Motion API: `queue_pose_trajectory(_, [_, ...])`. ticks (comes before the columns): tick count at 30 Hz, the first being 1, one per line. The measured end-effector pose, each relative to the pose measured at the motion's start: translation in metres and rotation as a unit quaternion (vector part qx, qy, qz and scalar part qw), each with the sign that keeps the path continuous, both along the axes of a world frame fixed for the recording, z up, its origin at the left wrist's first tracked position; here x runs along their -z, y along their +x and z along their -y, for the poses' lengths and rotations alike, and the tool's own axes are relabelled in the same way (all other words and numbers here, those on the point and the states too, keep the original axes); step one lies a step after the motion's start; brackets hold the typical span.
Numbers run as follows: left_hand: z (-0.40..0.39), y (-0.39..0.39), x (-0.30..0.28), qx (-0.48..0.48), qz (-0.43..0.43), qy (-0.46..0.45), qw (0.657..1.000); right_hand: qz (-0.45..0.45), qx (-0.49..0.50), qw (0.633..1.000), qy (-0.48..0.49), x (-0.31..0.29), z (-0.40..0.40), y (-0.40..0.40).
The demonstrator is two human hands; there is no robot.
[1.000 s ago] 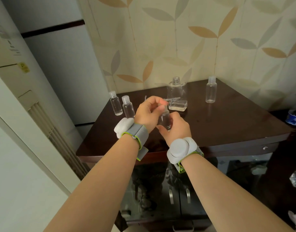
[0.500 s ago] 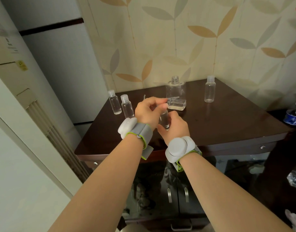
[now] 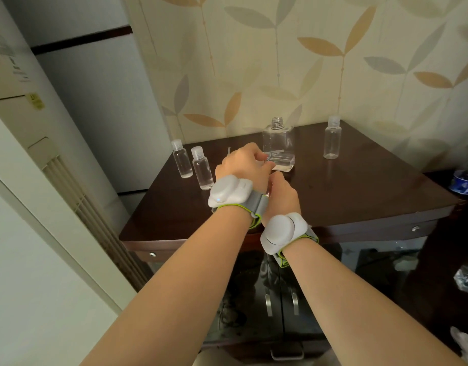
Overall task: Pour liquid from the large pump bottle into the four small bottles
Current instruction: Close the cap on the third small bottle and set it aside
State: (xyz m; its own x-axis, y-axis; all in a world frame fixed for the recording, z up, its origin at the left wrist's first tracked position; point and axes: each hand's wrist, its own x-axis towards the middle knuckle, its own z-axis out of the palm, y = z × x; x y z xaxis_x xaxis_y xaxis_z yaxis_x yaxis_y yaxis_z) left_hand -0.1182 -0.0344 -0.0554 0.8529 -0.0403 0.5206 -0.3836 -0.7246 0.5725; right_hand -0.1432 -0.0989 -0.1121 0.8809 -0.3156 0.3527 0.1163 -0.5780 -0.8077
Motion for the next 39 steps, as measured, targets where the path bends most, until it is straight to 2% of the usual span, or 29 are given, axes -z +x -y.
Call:
queue_pose_trajectory(15, [-0.011, 0.012, -0.003, 0.057, -0.027, -0.021, 0.998, -0.01, -0.014, 1.0, -0.015, -0.004, -0.001, -0.001])
queue_pose_trajectory(17, [-0.008, 0.011, -0.006, 0.044, -0.02, 0.045, 0.998, -0.009, -0.014, 1.0, -0.014, -0.004, -0.002, 0.0])
queue_pose_trajectory(18, [-0.007, 0.011, -0.009, 0.032, -0.005, 0.107, 0.994, -0.009, -0.013, 1.0, -0.009, -0.003, -0.002, 0.0])
queue_pose_trajectory(21, [-0.003, 0.007, -0.019, -0.004, 0.04, 0.295, 0.955, 0.002, -0.01, 1.0, -0.002, -0.002, -0.003, 0.001])
queue_pose_trajectory(26, [0.007, 0.004, -0.034, -0.047, -0.057, 0.413, 0.908, 0.007, -0.002, 1.0, 0.007, 0.0, -0.003, 0.003])
queue_pose_trajectory(29, [0.011, 0.005, -0.037, -0.035, -0.065, 0.498, 0.864, -0.013, -0.008, 0.999, -0.049, 0.003, -0.002, 0.007])
queue_pose_trajectory(32, [0.008, 0.011, -0.036, -0.017, -0.016, 0.53, 0.848, 0.003, 0.002, 0.998, -0.061, 0.005, -0.002, 0.005])
queue_pose_trajectory(34, [0.003, 0.016, -0.034, 0.0, 0.008, 0.519, 0.855, 0.014, 0.011, 0.998, -0.067, 0.006, -0.003, 0.004])
queue_pose_trajectory(37, [-0.003, 0.026, -0.033, 0.005, -0.009, 0.477, 0.879, 0.013, 0.005, 0.997, -0.081, 0.005, -0.003, 0.004])
queue_pose_trajectory(39, [-0.004, 0.03, -0.033, 0.014, -0.007, 0.485, 0.874, 0.005, 0.002, 0.997, -0.073, 0.003, -0.002, 0.004])
